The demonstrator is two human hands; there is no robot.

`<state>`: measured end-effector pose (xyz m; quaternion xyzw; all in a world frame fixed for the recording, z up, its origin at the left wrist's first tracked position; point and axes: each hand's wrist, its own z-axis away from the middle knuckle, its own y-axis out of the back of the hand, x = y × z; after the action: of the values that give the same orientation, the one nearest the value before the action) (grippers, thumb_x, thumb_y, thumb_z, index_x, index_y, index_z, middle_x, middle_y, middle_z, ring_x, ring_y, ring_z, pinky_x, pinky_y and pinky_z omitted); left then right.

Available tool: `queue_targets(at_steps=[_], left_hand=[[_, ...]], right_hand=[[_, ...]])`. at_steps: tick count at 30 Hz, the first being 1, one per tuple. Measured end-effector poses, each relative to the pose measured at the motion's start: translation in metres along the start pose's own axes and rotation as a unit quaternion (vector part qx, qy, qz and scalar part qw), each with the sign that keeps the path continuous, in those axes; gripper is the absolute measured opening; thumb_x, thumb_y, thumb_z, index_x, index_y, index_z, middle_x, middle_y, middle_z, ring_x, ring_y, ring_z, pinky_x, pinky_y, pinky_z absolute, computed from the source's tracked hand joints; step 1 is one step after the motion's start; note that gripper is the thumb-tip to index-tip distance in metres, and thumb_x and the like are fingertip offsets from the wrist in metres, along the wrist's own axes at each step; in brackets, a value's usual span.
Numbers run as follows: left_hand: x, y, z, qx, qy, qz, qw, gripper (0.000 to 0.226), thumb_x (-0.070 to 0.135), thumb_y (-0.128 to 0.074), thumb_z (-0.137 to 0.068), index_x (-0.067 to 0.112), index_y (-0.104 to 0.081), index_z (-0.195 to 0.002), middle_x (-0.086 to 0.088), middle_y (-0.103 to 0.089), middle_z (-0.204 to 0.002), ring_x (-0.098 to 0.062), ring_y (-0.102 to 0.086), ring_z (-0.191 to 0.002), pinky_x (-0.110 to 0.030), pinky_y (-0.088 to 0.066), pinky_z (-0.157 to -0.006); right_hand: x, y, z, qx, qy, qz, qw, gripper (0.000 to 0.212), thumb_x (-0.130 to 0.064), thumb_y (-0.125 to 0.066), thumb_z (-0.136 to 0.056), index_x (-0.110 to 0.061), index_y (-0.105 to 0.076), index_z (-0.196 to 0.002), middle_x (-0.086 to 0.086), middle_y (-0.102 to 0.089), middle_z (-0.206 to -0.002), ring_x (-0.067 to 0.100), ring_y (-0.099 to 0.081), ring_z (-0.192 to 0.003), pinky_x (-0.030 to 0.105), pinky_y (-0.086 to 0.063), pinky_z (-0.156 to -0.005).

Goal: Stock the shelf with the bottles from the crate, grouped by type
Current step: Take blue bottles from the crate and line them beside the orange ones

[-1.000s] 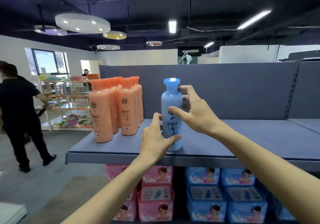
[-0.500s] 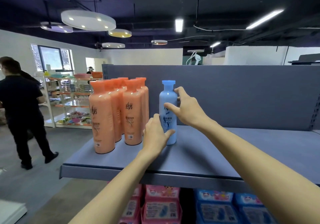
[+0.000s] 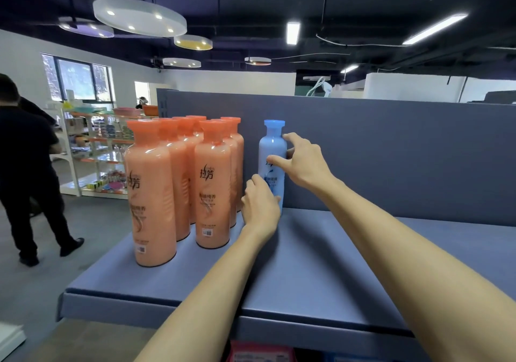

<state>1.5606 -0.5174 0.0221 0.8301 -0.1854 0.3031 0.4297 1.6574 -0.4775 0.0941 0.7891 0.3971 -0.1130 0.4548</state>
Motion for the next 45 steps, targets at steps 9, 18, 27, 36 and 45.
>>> queue_targets(at_steps=[9,18,27,36,45], left_hand=[[-0.006,-0.014,-0.022,0.003,0.002,-0.008,1.000,0.044,0.019,-0.069,-0.089,0.003,-0.043,-0.121,-0.015,-0.051,-0.124,-0.036,-0.055,-0.111,-0.039,-0.045,-0.083],[0.003,-0.001,-0.010,-0.024,0.039,0.018,0.999,0.045,0.017,-0.066,-0.091,0.001,-0.042,-0.126,-0.015,-0.050,-0.130,-0.034,-0.052,-0.118,-0.038,-0.044,-0.091],[0.019,0.046,0.046,-0.049,-0.037,0.002,0.998,0.046,0.022,-0.068,-0.087,0.007,-0.044,-0.122,-0.012,-0.049,-0.120,-0.033,-0.054,-0.109,-0.039,-0.042,-0.090],[0.027,0.077,0.102,-0.069,-0.113,-0.025,0.991,0.049,0.033,-0.066,-0.086,0.015,-0.048,-0.129,-0.004,-0.057,-0.122,-0.024,-0.056,-0.111,-0.036,-0.046,-0.089],[0.004,0.086,0.235,-0.082,-0.220,0.079,0.969,0.040,0.035,-0.073,-0.079,0.030,-0.055,-0.114,0.015,-0.059,-0.103,-0.003,-0.059,-0.091,-0.032,-0.054,-0.079]], right_hand=[[0.007,-0.010,-0.015,0.015,0.010,0.019,1.000,0.057,-0.043,-0.072,-0.085,-0.019,-0.051,-0.132,0.006,-0.070,-0.107,0.028,-0.060,-0.105,0.043,-0.053,-0.087],[-0.009,-0.004,-0.009,-0.016,-0.007,0.068,0.998,0.061,-0.041,-0.067,-0.091,-0.014,-0.044,-0.140,0.013,-0.063,-0.120,0.032,-0.053,-0.115,0.038,-0.047,-0.084],[-0.020,0.050,0.040,-0.052,-0.028,0.134,0.989,0.080,-0.046,-0.069,-0.089,-0.019,-0.031,-0.154,0.010,-0.056,-0.136,0.027,-0.043,-0.134,0.045,-0.045,-0.102],[-0.035,0.093,0.122,-0.077,-0.021,0.162,0.984,0.064,-0.043,-0.070,-0.088,-0.025,-0.046,-0.144,0.006,-0.064,-0.122,0.025,-0.060,-0.112,0.039,-0.051,-0.095],[-0.006,0.128,0.301,-0.039,-0.041,0.094,0.994,0.046,-0.043,-0.073,-0.084,-0.038,-0.056,-0.126,-0.018,-0.067,-0.093,-0.003,-0.066,-0.075,0.016,-0.053,-0.073]])
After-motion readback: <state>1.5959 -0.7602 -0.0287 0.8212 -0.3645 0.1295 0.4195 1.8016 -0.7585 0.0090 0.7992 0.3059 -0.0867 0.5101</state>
